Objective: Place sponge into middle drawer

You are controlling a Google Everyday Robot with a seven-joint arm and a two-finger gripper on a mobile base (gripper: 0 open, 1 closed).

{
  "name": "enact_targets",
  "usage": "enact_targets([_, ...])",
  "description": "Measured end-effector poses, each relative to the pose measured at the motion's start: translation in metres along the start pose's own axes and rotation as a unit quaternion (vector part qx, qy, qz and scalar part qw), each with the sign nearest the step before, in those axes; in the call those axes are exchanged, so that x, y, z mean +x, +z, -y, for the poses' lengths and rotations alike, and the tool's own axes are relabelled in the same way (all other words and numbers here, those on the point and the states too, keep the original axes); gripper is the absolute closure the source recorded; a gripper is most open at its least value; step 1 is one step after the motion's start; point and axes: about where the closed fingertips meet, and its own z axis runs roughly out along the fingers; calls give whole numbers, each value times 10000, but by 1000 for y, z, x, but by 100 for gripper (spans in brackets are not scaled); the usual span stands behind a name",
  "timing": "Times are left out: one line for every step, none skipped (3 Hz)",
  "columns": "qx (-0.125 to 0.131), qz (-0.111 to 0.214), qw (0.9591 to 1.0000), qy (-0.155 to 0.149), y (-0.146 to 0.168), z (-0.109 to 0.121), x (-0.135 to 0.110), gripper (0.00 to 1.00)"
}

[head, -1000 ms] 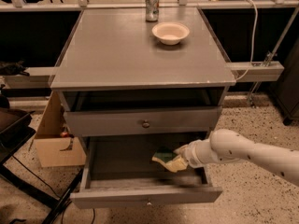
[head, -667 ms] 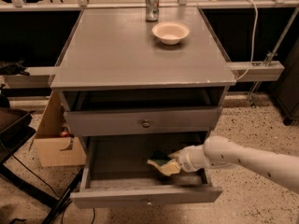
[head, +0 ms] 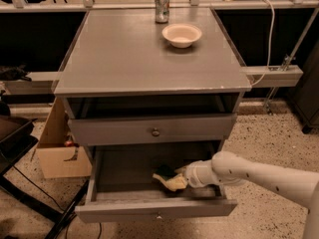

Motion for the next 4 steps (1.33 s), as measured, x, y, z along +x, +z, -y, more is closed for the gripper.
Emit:
enact_targets([0,0,10000,0,0,0,0,50])
enact_targets([-1,0,10000,0,0,0,0,19])
enact_targets([-2,-1,10000,-3,0,0,0,0])
enact_targets([-16,-2,10000,-62,-4,-5,-5,0])
